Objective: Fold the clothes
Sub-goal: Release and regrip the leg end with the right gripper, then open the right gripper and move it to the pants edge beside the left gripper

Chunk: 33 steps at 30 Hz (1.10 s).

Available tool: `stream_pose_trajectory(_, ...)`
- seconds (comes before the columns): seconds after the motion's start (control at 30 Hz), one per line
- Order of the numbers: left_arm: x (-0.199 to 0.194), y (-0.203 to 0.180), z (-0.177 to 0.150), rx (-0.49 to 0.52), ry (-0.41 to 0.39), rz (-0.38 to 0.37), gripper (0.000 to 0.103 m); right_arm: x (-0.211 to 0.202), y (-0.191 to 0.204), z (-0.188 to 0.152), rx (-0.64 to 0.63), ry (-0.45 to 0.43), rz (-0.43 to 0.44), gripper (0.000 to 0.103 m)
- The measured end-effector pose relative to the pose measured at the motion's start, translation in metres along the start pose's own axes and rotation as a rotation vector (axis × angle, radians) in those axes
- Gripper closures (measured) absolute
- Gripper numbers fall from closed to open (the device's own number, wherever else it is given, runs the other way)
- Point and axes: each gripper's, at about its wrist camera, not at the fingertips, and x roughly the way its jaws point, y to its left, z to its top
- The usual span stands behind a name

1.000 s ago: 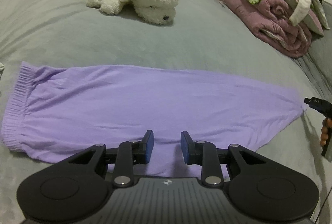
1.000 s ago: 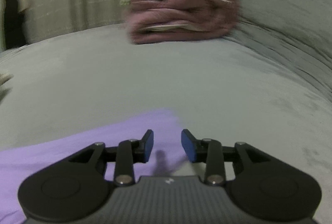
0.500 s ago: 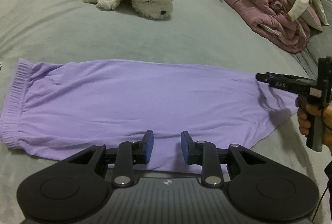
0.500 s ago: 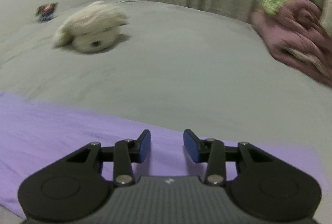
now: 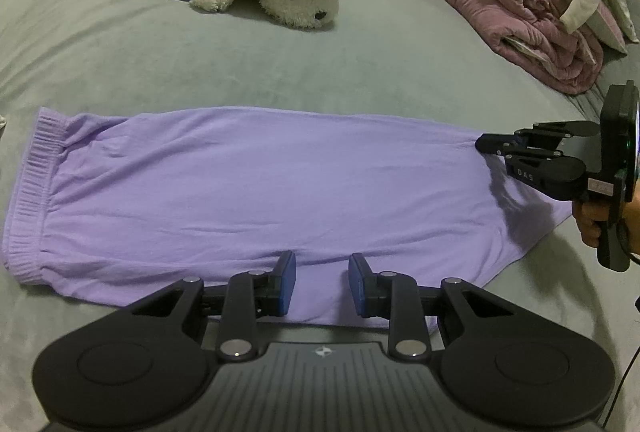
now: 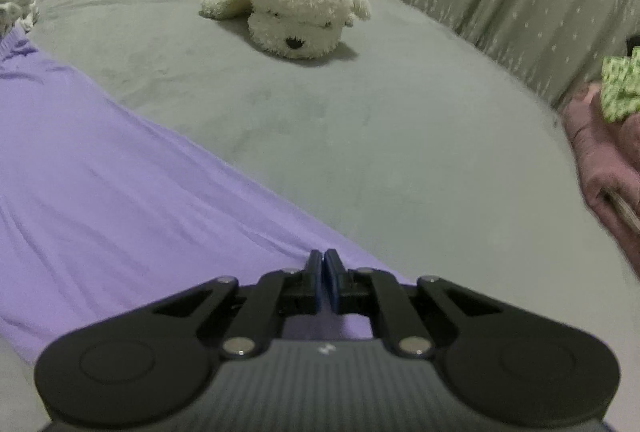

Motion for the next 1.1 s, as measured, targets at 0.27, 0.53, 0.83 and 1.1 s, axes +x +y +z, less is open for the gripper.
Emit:
stream_pose_trajectory(0.27, 0.001, 0.000, 0.000, -0.002, 0.000, 0.003, 0.076, 0.008, 0.007, 0.003, -0.034, -0.021, -0.074, 0.099)
stream_pose_trajectory(0.53, 0.000, -0.001, 0.000, 0.006, 0.002, 0.009, 0.076, 0.006, 0.006, 0.004, -0.085, 0.012, -0.049, 0.067)
stream_pose_trajectory(0.83, 0.000, 0.000, 0.000, 0.010, 0.006, 0.010, 0.076, 0.021, 0.012, 0.021, -0.130, 0.057, 0.063, 0.074)
stream_pose_trajectory(1.1, -0.001, 0.001, 0.001, 0.010, 0.010, 0.014, 0.076, 0.008, 0.027, 0.015, -0.192, 0.021, 0.018, 0.099)
